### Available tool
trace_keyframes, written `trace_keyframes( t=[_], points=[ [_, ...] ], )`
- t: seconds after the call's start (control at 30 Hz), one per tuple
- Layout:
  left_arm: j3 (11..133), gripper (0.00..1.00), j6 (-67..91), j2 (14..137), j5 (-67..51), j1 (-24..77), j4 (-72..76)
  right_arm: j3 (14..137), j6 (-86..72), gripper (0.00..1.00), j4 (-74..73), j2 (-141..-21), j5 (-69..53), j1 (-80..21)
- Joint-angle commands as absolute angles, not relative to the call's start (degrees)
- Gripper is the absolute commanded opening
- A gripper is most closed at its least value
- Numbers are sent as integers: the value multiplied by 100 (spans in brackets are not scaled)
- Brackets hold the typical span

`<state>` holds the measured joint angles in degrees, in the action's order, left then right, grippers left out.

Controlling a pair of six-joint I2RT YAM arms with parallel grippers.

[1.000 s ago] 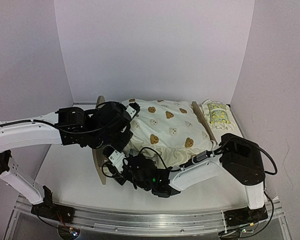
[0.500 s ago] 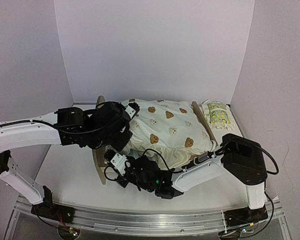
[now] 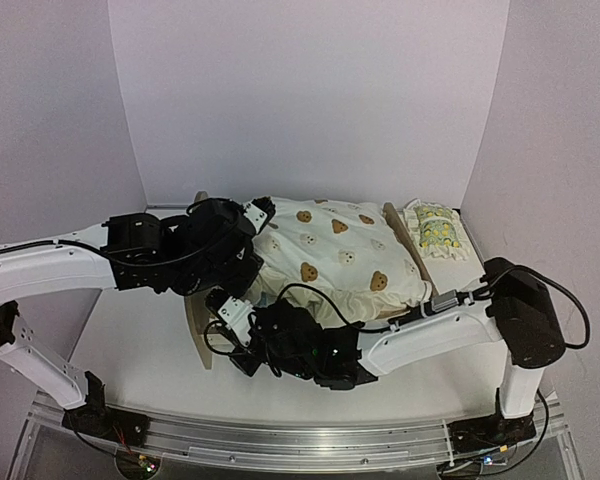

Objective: Set up the pet bed

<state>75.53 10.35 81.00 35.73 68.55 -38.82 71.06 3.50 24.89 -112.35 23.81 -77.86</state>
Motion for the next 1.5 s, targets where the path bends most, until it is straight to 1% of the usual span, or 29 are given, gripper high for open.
trace_keyframes(
  t=[0.0,0.1,0.27,0.47,0.57,0.63,0.8,1.03,1.47],
  points=[
    [7459,0,1031,7813,3694,6834,-3753,8037,-1130,0,509,-10629,2488,-7778],
    [7428,0,1037,7766,3672,6837,-3739,8267,-1654,0,-208,-10497,2330,-7778],
    [7419,0,1046,7730,3639,6837,-3744,8244,-2225,2,-530,-10175,2188,-7778],
    [7362,0,1102,7695,3589,6838,-3735,8264,-2611,4,-593,-10042,1973,-7773],
    [7332,0,1116,7683,3562,6838,-3719,8454,-2732,9,-595,-10084,1670,-7771],
    [7321,0,1132,7683,3543,6837,-3719,8571,-2791,10,-591,-10109,1476,-7770],
    [7271,0,1177,7626,3518,6835,-3703,8727,-2958,7,-526,-10079,1224,-7770],
    [7258,0,1186,7539,3488,6838,-3685,8776,-3407,1,-395,-9768,1393,-7698],
    [7205,0,1139,7197,3364,6836,-3404,8591,-3384,1,503,-9436,1815,-7682]
  ],
)
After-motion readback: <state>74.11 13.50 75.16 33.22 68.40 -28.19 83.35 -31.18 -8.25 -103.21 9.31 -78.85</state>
